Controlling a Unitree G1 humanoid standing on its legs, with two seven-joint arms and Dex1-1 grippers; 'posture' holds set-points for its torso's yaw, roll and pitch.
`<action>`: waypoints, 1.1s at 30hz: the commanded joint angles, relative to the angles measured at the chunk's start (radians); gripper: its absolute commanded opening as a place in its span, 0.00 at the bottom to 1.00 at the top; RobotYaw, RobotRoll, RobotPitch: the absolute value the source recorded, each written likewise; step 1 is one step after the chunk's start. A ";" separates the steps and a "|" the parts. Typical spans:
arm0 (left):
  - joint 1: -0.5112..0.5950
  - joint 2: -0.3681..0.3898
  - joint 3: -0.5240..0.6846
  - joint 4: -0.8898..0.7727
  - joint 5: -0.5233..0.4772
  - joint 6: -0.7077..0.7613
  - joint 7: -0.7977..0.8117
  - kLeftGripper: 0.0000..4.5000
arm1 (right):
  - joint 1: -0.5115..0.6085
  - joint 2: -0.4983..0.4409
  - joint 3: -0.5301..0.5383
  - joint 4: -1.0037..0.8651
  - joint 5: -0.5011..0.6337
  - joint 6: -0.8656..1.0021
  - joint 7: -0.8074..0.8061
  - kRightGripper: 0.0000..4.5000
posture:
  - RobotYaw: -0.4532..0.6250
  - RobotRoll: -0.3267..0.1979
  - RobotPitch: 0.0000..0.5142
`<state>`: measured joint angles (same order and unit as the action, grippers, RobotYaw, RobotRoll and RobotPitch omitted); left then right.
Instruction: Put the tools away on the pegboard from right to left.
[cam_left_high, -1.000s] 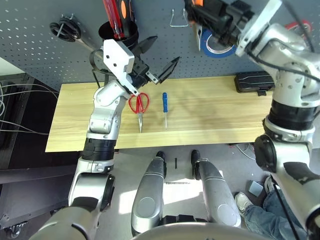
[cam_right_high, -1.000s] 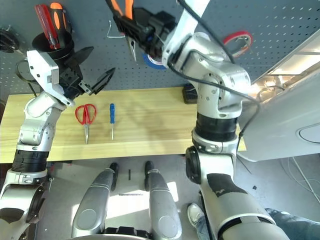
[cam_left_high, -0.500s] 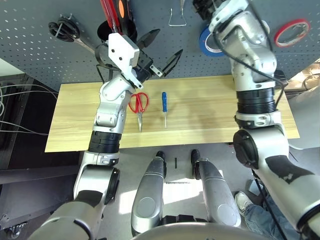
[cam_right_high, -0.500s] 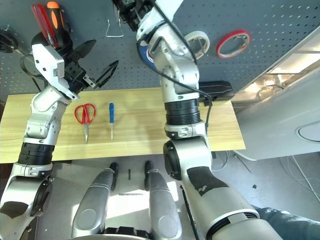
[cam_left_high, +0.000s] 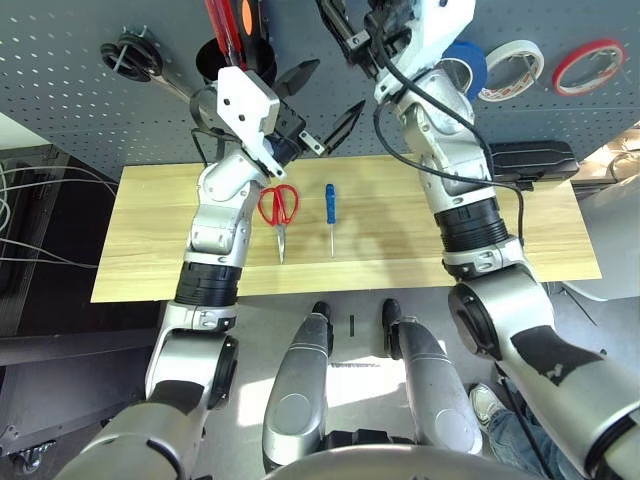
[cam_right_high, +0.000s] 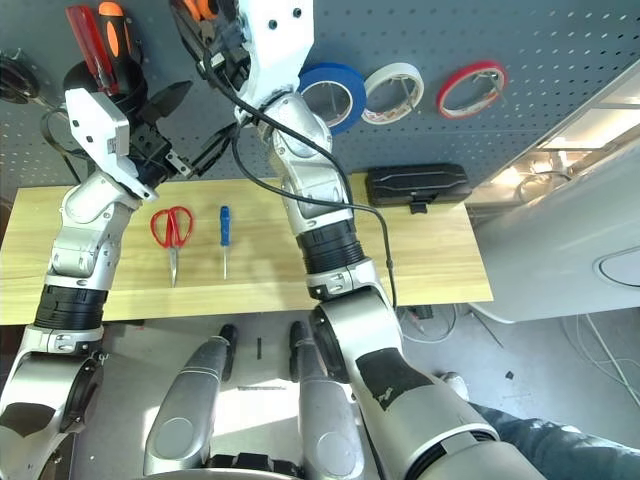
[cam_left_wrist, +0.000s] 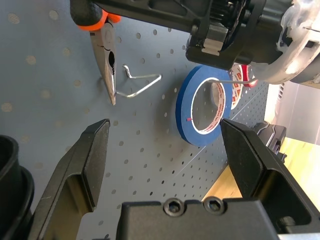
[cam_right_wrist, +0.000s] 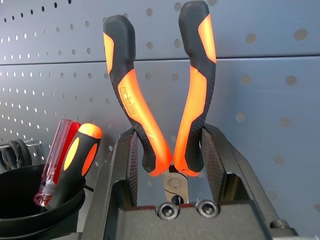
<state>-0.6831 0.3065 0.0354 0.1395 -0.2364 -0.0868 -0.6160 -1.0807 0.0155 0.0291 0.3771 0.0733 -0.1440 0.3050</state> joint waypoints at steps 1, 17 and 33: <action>0.028 0.007 -0.006 -0.004 -0.002 0.014 -0.008 1.00 | 0.008 -0.002 0.014 0.006 -0.018 -0.043 -0.007 0.44 | 0.57 0.62 0.80; 0.044 0.013 -0.003 -0.001 0.002 0.017 -0.007 1.00 | -0.044 0.014 -0.002 -0.074 0.019 -0.034 -0.020 0.44 | 0.57 0.62 0.81; 0.045 0.016 -0.008 0.000 0.003 0.027 -0.012 1.00 | 0.039 0.007 0.017 -0.063 -0.005 -0.031 -0.024 0.44 | 0.57 0.62 0.83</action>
<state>-0.6660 0.3143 0.0340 0.1384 -0.2363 -0.0716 -0.6212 -1.0536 0.0160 0.0260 0.3195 0.0747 -0.1607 0.2757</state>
